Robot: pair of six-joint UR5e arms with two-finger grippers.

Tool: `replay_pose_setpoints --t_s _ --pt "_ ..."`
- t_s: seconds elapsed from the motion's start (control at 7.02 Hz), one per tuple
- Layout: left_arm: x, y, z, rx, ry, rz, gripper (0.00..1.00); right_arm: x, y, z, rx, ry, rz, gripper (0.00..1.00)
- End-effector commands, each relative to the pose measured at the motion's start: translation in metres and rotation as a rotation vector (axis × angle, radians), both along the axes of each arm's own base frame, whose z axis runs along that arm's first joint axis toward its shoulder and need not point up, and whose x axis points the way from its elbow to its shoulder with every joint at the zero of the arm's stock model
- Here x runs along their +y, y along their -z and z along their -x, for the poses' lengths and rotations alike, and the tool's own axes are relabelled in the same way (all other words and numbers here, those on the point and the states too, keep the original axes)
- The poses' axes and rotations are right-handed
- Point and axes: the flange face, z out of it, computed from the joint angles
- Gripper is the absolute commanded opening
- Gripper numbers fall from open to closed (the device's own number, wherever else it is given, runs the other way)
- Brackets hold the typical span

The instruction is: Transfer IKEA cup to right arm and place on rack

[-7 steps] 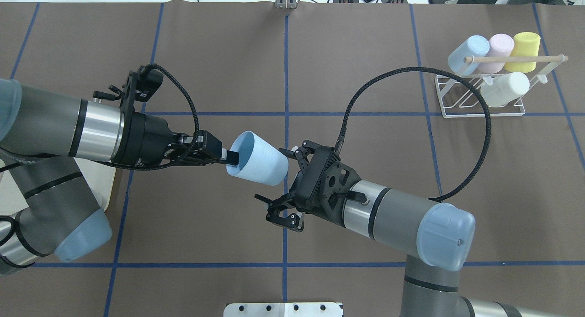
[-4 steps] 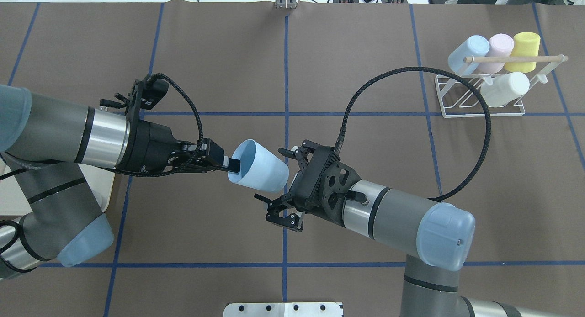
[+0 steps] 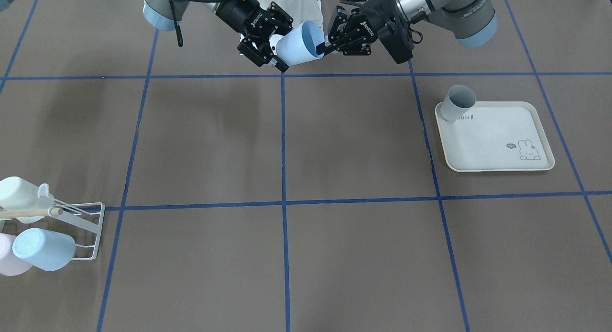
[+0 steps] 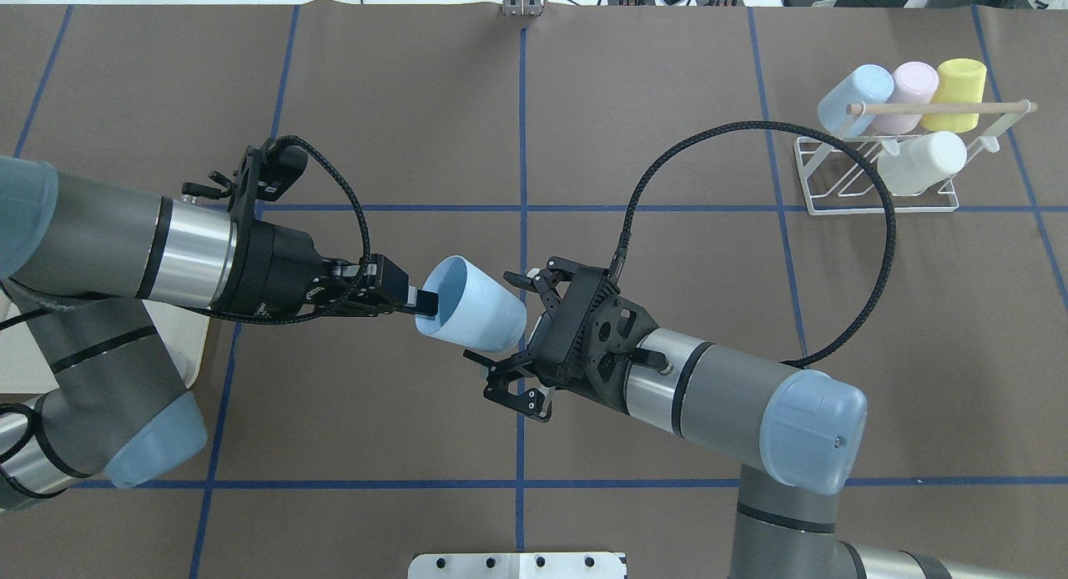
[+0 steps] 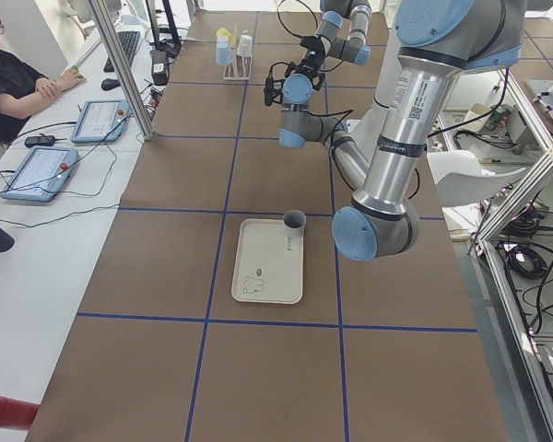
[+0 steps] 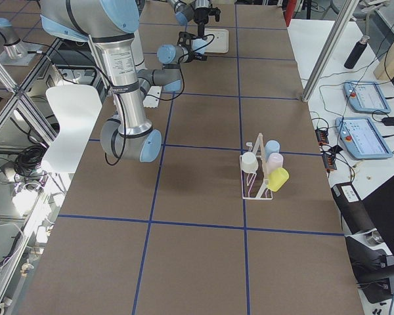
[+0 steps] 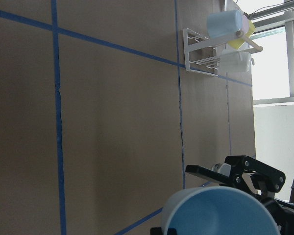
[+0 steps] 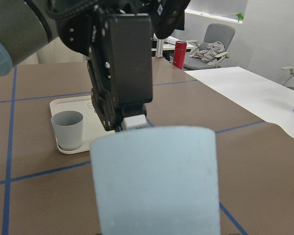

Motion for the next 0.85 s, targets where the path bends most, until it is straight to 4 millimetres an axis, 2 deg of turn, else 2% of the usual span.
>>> replay_pose_setpoints --t_s 0.0,0.14,0.28,0.43,0.57,0.71 --pt "0.000 0.000 0.000 0.000 -0.003 -0.001 0.00 0.000 0.001 0.000 -0.004 -0.001 0.001 0.34" --pt "0.001 0.001 0.000 0.001 -0.011 -0.004 0.12 -0.001 0.001 0.000 -0.003 -0.002 0.003 0.31" --pt "0.001 0.004 0.002 0.007 -0.005 -0.010 0.99 -0.001 0.001 0.000 -0.003 -0.002 0.003 0.31" --pt "-0.001 0.007 0.009 0.014 0.002 -0.016 1.00 -0.002 -0.001 0.000 0.001 -0.005 0.002 0.29" --pt "-0.011 0.007 0.019 0.008 0.030 -0.037 1.00 -0.009 -0.003 -0.006 0.004 -0.038 0.007 0.22" --pt "-0.025 -0.010 0.037 -0.026 0.048 -0.063 1.00 -0.016 -0.007 -0.012 0.013 -0.126 0.023 0.13"
